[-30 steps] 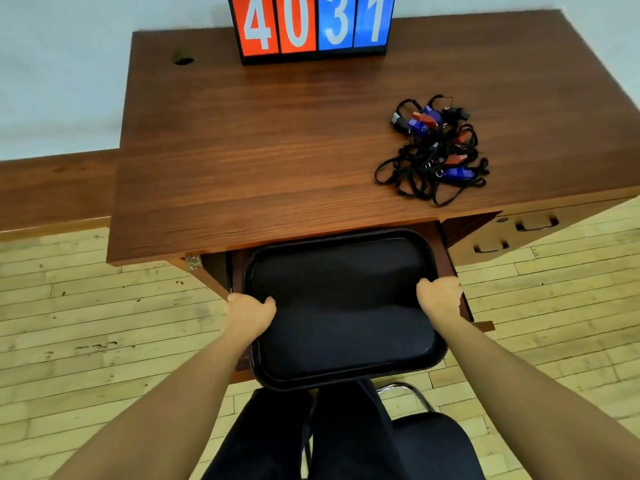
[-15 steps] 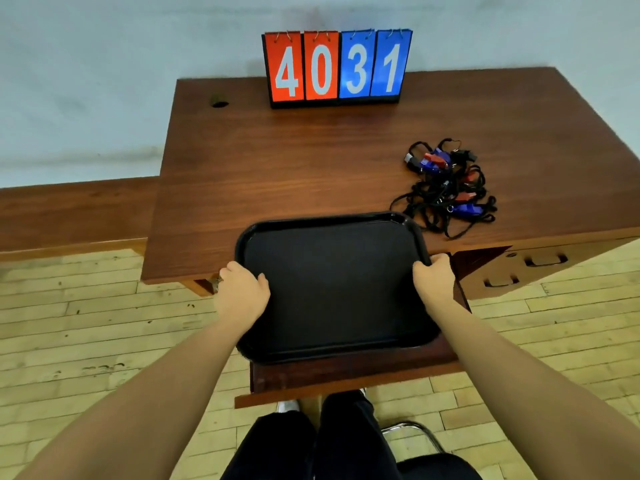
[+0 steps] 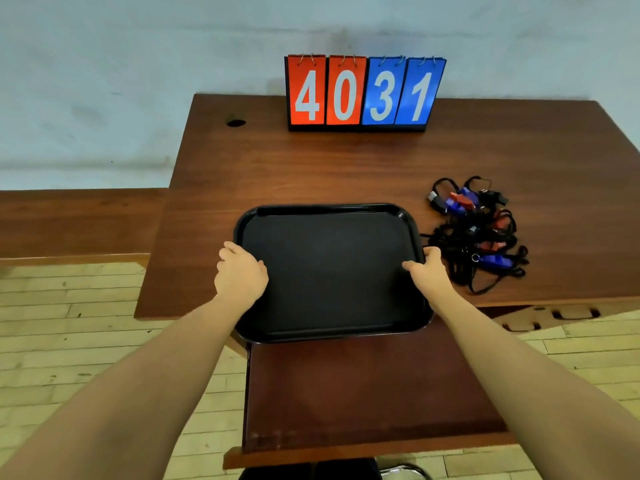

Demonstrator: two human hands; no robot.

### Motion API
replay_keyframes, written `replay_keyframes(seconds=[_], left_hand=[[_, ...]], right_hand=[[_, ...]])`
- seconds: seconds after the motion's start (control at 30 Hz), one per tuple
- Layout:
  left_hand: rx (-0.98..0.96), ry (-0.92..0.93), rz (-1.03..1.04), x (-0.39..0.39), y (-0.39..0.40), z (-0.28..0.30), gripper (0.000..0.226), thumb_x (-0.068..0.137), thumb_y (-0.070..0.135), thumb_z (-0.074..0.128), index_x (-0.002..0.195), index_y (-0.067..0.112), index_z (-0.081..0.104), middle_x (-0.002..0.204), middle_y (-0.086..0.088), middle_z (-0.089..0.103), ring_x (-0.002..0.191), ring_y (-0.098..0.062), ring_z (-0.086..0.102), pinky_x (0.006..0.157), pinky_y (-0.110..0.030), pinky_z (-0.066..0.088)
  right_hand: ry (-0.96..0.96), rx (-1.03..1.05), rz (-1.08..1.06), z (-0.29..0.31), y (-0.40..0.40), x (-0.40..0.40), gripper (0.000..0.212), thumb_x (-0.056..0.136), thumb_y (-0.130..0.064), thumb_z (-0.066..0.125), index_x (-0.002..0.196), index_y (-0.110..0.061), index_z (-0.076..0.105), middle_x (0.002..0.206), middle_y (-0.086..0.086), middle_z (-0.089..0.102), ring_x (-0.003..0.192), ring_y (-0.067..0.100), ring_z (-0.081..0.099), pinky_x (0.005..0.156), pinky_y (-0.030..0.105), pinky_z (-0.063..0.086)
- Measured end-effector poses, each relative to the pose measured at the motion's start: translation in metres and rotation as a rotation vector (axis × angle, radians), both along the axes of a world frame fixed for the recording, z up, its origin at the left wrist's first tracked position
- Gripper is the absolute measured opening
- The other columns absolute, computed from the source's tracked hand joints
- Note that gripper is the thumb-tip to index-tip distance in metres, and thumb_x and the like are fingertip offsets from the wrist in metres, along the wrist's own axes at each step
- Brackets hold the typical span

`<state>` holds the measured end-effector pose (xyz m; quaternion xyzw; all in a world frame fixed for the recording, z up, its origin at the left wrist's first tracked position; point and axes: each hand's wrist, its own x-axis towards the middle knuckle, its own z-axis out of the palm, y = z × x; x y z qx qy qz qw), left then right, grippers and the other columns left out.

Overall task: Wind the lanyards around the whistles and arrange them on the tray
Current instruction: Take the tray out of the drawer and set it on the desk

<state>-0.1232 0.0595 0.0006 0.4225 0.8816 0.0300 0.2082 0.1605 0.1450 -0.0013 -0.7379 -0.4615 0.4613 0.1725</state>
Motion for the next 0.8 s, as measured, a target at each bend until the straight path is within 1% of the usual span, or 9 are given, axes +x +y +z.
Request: replay_keyframes(seconds=[0.1,0.17,0.27,0.37,0.47,0.57,0.67,0.73,0.8], left_hand=[[0.022,-0.011,0.006,0.005,0.020,-0.001,0.078,0.095,0.032,0.046,0.143,-0.010,0.000,0.145,-0.027,0.021,0.128,-0.039,0.034,0.092,-0.041,0.043],[0.029,-0.012,0.021,0.008,0.033,-0.001,0.079,0.094,0.031,0.048,0.143,-0.009,0.000,0.144,-0.026,0.022,0.128,-0.038,0.032,0.091,-0.040,0.044],[0.032,-0.004,0.031,0.008,0.050,-0.004,0.079,0.093,0.031,0.049,0.143,-0.009,0.002,0.142,-0.026,0.023,0.128,-0.038,0.031,0.091,-0.039,0.044],[0.025,-0.003,0.022,0.009,0.060,-0.009,0.078,0.093,0.031,0.048,0.142,-0.010,0.003,0.141,-0.026,0.024,0.128,-0.038,0.031,0.090,-0.039,0.044],[0.013,0.001,0.020,0.011,0.064,-0.011,0.078,0.093,0.031,0.048,0.142,-0.009,0.002,0.143,-0.026,0.022,0.128,-0.037,0.030,0.089,-0.037,0.045],[0.000,-0.010,0.039,0.012,0.065,-0.010,0.079,0.093,0.030,0.048,0.143,-0.008,0.000,0.145,-0.024,0.018,0.130,-0.036,0.027,0.091,-0.037,0.044],[-0.028,0.006,0.018,0.013,0.065,-0.008,0.081,0.092,0.031,0.049,0.143,-0.008,0.000,0.144,-0.023,0.020,0.131,-0.036,0.025,0.096,-0.037,0.040],[-0.040,0.040,-0.028,0.013,0.063,-0.004,0.079,0.091,0.032,0.050,0.143,-0.006,0.004,0.143,-0.023,0.023,0.131,-0.036,0.025,0.101,-0.037,0.036],[0.004,0.070,-0.084,0.013,0.059,0.002,0.071,0.089,0.030,0.051,0.141,-0.004,0.015,0.139,-0.021,0.027,0.127,-0.035,0.028,0.100,-0.037,0.034]], right_hand=[[-0.079,-0.006,0.002,-0.004,0.022,-0.001,0.058,0.081,-0.032,0.060,0.130,-0.020,0.031,0.139,0.014,0.036,0.120,0.039,0.041,0.102,0.052,0.036],[-0.141,0.018,0.004,-0.004,0.034,-0.002,0.056,0.084,-0.030,0.060,0.132,-0.019,0.033,0.146,0.013,0.028,0.131,0.039,0.027,0.109,0.050,0.025],[-0.264,0.071,0.090,-0.009,0.051,0.000,0.051,0.085,-0.028,0.060,0.129,-0.013,0.039,0.148,0.010,0.026,0.139,0.031,0.015,0.113,0.048,0.010],[-0.300,0.077,0.111,-0.012,0.061,0.000,0.052,0.087,-0.028,0.059,0.132,-0.012,0.038,0.148,0.008,0.026,0.140,0.028,0.011,0.114,0.047,0.006],[-0.304,0.078,0.094,-0.011,0.066,-0.004,0.053,0.088,-0.025,0.056,0.134,-0.012,0.034,0.146,0.009,0.027,0.140,0.028,0.009,0.114,0.045,0.005],[-0.338,0.069,0.089,-0.008,0.070,-0.011,0.048,0.087,-0.022,0.054,0.131,-0.012,0.038,0.140,0.011,0.034,0.136,0.032,0.016,0.113,0.046,0.010],[-0.399,0.056,0.117,-0.010,0.070,-0.012,0.047,0.085,-0.023,0.052,0.129,-0.011,0.041,0.139,0.010,0.040,0.131,0.033,0.023,0.110,0.046,0.016],[-0.426,0.046,0.135,-0.010,0.067,-0.011,0.049,0.084,-0.024,0.051,0.131,-0.012,0.041,0.140,0.009,0.040,0.131,0.034,0.024,0.110,0.047,0.018],[-0.453,0.047,0.141,-0.005,0.062,-0.011,0.050,0.085,-0.024,0.050,0.133,-0.014,0.040,0.143,0.007,0.037,0.131,0.035,0.024,0.110,0.047,0.017]])
